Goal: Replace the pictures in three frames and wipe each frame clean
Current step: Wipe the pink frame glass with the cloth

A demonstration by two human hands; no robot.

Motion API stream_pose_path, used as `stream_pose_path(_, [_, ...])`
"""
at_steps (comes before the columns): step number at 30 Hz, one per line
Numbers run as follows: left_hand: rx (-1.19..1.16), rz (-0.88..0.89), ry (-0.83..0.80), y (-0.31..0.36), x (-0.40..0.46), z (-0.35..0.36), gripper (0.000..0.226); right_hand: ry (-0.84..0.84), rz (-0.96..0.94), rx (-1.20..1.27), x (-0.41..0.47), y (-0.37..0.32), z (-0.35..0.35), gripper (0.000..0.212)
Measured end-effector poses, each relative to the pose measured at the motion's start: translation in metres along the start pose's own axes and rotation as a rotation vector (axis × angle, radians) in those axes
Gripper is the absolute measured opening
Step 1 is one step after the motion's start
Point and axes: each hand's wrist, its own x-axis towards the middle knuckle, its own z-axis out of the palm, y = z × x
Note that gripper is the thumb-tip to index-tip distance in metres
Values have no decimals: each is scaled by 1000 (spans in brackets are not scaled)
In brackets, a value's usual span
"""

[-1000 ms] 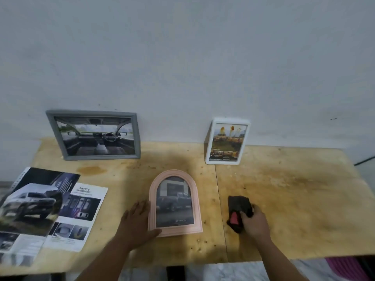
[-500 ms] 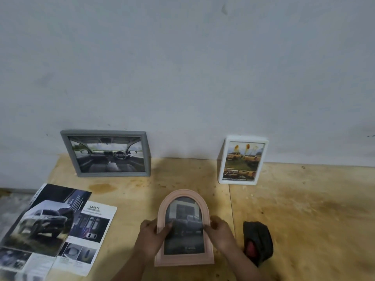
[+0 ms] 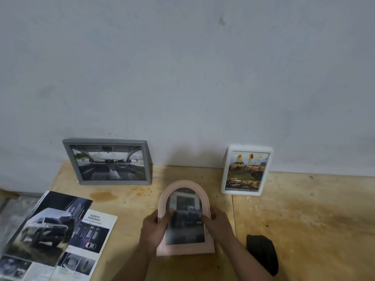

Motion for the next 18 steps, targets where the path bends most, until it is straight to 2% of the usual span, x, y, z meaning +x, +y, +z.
stream_pose_path(3, [-87,115,1,50,10,-7,28,129,-116,1,17,-33,-14,20])
stream_pose_path(9, [-176,228,11,107,25,-19,25,278,-237,-40,51,-65,-29,37])
stream_pose_path(10, [-183,246,20,108,27,-20,32,292,-259,-36,54,-64,-28,40])
stream_pose_path(14, [-177,282,91,99,45,-24,82,328,-310,17,59,-65,-21,51])
stream_pose_path(18, [-123,246,67,101,58,-22,85,266,-282,22,74,-56,-13,66])
